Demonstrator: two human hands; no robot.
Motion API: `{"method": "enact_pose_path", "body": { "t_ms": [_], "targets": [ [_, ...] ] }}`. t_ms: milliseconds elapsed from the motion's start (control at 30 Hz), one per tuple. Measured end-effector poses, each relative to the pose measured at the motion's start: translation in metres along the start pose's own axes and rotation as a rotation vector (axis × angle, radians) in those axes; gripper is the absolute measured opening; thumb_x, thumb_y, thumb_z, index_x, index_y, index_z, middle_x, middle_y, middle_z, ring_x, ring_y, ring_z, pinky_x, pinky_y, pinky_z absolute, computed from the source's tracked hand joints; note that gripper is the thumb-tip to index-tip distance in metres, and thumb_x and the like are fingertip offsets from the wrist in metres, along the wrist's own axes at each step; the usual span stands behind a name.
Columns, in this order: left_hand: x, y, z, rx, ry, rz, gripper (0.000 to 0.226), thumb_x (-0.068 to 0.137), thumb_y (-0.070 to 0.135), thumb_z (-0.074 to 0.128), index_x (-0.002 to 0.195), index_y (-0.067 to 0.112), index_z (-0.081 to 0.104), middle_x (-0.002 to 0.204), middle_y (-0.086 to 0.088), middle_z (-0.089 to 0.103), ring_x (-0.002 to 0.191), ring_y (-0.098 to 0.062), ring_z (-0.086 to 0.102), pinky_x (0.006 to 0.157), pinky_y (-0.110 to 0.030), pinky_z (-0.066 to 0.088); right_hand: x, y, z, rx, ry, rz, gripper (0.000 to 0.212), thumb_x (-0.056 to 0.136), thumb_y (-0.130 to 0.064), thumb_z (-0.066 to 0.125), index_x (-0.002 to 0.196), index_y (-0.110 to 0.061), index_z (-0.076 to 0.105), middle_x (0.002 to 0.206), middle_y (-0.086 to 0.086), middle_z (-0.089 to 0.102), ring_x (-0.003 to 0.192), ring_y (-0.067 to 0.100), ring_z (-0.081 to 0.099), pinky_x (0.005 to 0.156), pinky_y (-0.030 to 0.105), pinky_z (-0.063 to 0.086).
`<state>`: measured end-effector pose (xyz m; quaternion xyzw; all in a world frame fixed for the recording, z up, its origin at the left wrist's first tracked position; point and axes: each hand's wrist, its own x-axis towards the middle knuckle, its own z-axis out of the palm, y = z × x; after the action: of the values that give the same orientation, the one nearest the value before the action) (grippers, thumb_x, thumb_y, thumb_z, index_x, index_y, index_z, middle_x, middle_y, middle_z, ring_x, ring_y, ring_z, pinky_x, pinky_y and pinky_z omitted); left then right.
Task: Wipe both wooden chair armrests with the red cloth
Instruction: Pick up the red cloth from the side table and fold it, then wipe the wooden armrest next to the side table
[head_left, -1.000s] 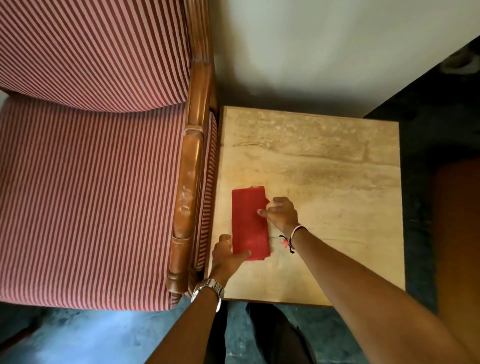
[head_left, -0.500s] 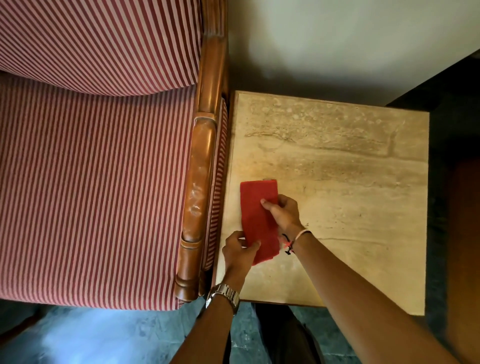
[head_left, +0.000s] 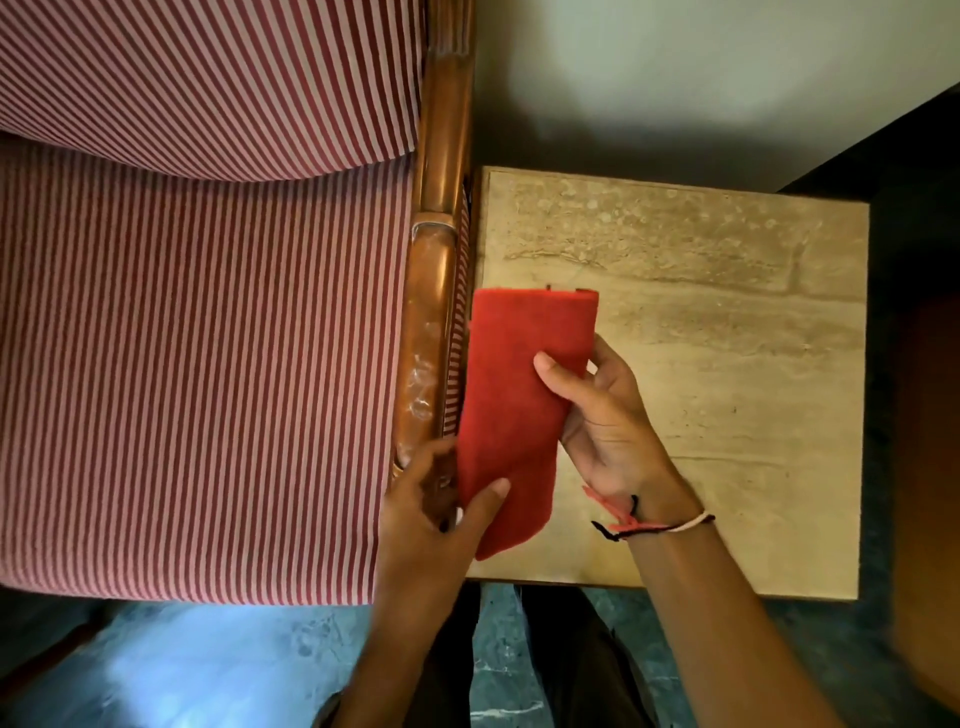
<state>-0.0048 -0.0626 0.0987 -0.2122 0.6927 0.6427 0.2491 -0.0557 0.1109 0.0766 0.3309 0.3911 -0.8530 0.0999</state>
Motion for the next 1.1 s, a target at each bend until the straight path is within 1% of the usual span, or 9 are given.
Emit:
{"method": "enact_pose_path", "body": {
  "t_ms": [167,400,533,633,733,833,933,1033,1100],
  "targets": [
    [0.011,0.026,-0.042,-0.061,0.034,0.051,0.040,0.068,0.031,0.078,0.105,0.038,0.066,0.102,0.022,0.075,0.096,-0.001,0.074,0.067,-0.019,0.061,0.010,0.004,0.051,-0.046,-0.055,-0.042,0.030,0.093,0.002,0.065,0.118,-0.013,0.058,0.096,-0.003,0.080,0.094,0.014,0.078,0.074,0.031,0.064],
    [0.025,0.022,-0.065,-0.073,0.057,0.076,0.040,0.073,0.029,0.078,0.111,0.033,0.068,0.103,0.014,0.077,0.097,-0.007,0.076,0.071,-0.018,0.061,0.026,0.018,0.077,-0.090,-0.058,-0.055,0.030,0.095,0.005,0.063,0.118,-0.011,0.055,0.095,-0.003,0.080,0.091,0.015,0.078,0.073,0.031,0.064],
    [0.035,0.008,-0.068,0.013,0.075,0.015,0.048,0.071,0.035,0.080,0.116,0.031,0.065,0.101,0.005,0.076,0.095,-0.012,0.076,0.074,-0.028,0.064,0.036,0.032,0.076,-0.257,0.081,-0.125,0.034,0.090,0.000,0.072,0.118,-0.010,0.057,0.099,0.001,0.079,0.091,0.016,0.078,0.074,0.031,0.063],
    [0.045,-0.006,-0.070,0.319,0.151,0.010,0.051,0.078,0.030,0.082,0.124,0.023,0.059,0.089,0.000,0.070,0.083,-0.016,0.073,0.072,-0.039,0.065,0.040,0.048,0.074,-0.514,0.240,-0.231,0.039,0.081,-0.006,0.083,0.112,0.000,0.061,0.108,0.012,0.075,0.098,0.026,0.075,0.083,0.041,0.063],
    [0.051,-0.015,-0.075,0.470,0.169,0.030,0.050,0.080,0.036,0.081,0.121,0.022,0.056,0.082,0.009,0.066,0.076,-0.006,0.068,0.060,-0.021,0.055,0.039,0.060,0.076,-0.713,0.374,-0.330,0.055,0.074,-0.021,0.092,0.118,-0.007,0.061,0.115,0.005,0.068,0.101,0.019,0.068,0.083,0.033,0.058],
    [0.055,-0.021,-0.084,0.464,0.099,0.051,0.051,0.081,0.052,0.071,0.121,0.026,0.054,0.091,0.014,0.068,0.084,0.004,0.066,0.057,-0.011,0.053,0.035,0.065,0.076,-1.033,0.494,-0.571,0.067,0.078,-0.035,0.087,0.132,-0.012,0.053,0.131,0.007,0.056,0.120,0.020,0.054,0.097,0.034,0.052],
    [0.071,-0.028,-0.101,0.516,0.138,0.198,0.062,0.093,0.067,0.040,0.130,0.020,0.054,0.117,0.001,0.066,0.105,-0.007,0.063,0.076,-0.018,0.052,0.032,0.078,0.091,-1.317,0.464,-0.806,0.058,0.093,-0.040,0.069,0.142,-0.014,0.051,0.148,0.011,0.049,0.137,0.023,0.043,0.112,0.041,0.042],
    [0.112,-0.051,-0.118,0.908,0.203,0.394,0.058,0.102,0.052,0.033,0.148,0.018,0.043,0.149,-0.015,0.051,0.136,-0.029,0.049,0.104,-0.045,0.047,0.032,0.108,0.104,-1.526,0.363,-0.739,0.065,0.102,-0.043,0.055,0.156,-0.013,0.037,0.166,0.017,0.030,0.155,0.032,0.025,0.124,0.050,0.028],
    [0.144,-0.071,-0.127,1.156,0.152,0.445,0.062,0.103,0.049,0.036,0.159,0.023,0.028,0.166,-0.018,0.028,0.153,-0.035,0.027,0.123,-0.055,0.026,0.033,0.130,0.103,-1.714,0.347,-0.685,0.066,0.105,-0.042,0.046,0.161,-0.013,0.026,0.170,0.020,0.016,0.159,0.034,0.011,0.128,0.054,0.018]
  ]
}}
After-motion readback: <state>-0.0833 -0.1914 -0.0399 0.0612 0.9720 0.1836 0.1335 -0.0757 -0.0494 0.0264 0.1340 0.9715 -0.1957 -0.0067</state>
